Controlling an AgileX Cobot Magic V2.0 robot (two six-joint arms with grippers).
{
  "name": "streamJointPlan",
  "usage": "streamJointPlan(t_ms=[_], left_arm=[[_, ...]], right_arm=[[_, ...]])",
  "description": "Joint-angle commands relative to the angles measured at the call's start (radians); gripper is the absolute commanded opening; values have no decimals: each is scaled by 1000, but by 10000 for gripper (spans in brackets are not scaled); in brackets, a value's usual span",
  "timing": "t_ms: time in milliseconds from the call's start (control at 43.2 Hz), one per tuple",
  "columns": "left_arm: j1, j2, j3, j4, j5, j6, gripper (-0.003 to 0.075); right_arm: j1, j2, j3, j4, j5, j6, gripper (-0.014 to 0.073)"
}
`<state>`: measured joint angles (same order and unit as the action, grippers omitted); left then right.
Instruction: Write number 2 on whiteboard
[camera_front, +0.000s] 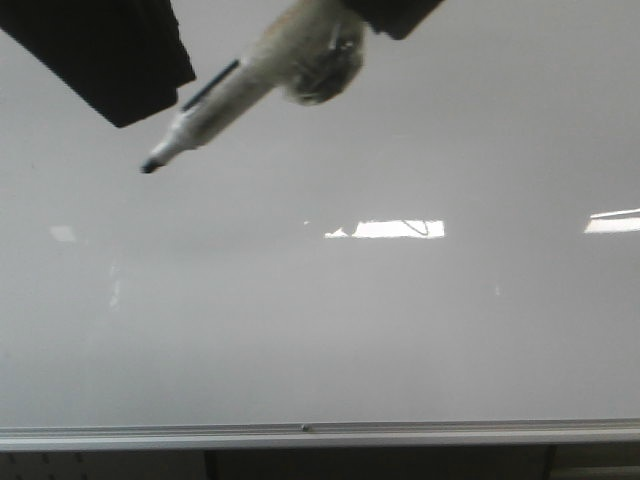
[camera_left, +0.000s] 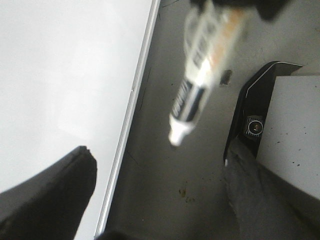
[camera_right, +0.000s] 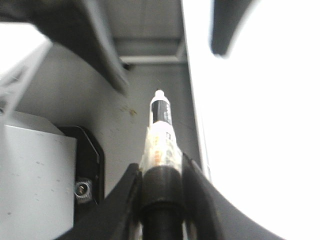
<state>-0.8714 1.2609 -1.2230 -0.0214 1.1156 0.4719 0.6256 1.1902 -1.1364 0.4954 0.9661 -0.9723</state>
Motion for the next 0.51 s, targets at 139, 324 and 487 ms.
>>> streamJointPlan(t_ms=[139, 324, 487], left_arm=[[128, -172, 108, -53, -180, -62, 522], [408, -284, 169, -208, -225, -61, 522], [639, -356, 237, -366, -227, -61, 522]], right_arm=[[-162, -107, -34, -157, -20, 302, 36], [-364, -157, -30, -146, -12, 465, 36], [-459, -244, 77, -41, -89, 464, 36]])
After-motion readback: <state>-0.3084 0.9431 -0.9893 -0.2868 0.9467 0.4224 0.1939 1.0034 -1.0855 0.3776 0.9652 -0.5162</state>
